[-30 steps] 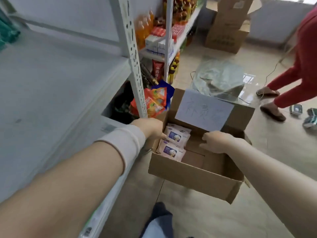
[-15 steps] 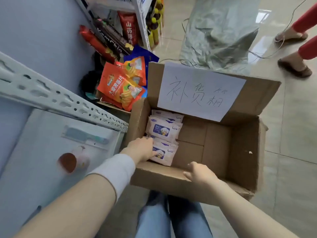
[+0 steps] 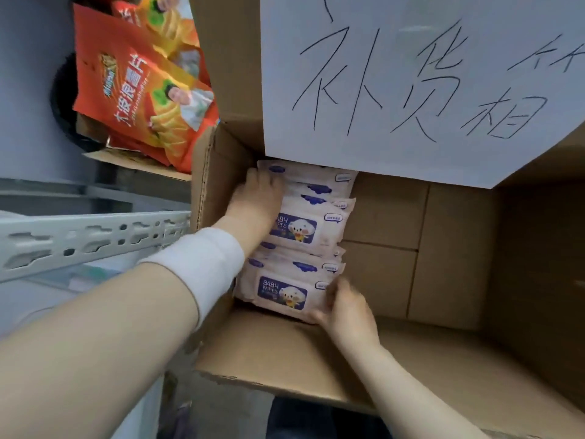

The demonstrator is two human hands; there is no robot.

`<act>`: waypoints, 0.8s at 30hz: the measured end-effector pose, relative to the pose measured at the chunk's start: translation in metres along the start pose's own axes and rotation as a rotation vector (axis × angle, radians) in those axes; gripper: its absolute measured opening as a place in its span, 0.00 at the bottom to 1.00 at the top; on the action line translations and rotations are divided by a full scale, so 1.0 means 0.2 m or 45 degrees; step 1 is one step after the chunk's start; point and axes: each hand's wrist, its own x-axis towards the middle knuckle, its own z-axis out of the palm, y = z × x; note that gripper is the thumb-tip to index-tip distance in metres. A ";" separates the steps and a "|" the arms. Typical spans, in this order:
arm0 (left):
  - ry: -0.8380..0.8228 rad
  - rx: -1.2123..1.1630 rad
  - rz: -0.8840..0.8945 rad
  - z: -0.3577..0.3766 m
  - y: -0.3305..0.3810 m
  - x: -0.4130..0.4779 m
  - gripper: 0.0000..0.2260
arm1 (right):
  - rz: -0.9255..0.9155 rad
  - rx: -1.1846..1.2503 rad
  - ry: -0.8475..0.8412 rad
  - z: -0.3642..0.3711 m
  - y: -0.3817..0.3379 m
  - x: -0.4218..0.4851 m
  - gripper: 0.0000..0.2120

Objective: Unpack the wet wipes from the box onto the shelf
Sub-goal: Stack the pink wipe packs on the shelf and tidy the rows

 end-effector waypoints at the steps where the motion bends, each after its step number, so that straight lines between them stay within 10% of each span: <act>1: -0.008 -0.028 -0.008 0.00 -0.01 0.01 0.29 | 0.041 0.083 0.057 0.02 -0.02 0.00 0.30; 4: -0.091 -0.066 0.020 -0.02 -0.05 0.03 0.31 | 0.190 0.335 0.226 0.05 -0.06 0.01 0.36; 10: -0.152 0.161 0.248 -0.08 -0.09 0.05 0.24 | 0.182 0.480 -0.089 0.06 0.00 0.11 0.33; 24: 0.347 -1.027 0.034 -0.24 -0.14 -0.56 0.13 | 0.060 1.129 -0.097 -0.27 0.18 -0.28 0.16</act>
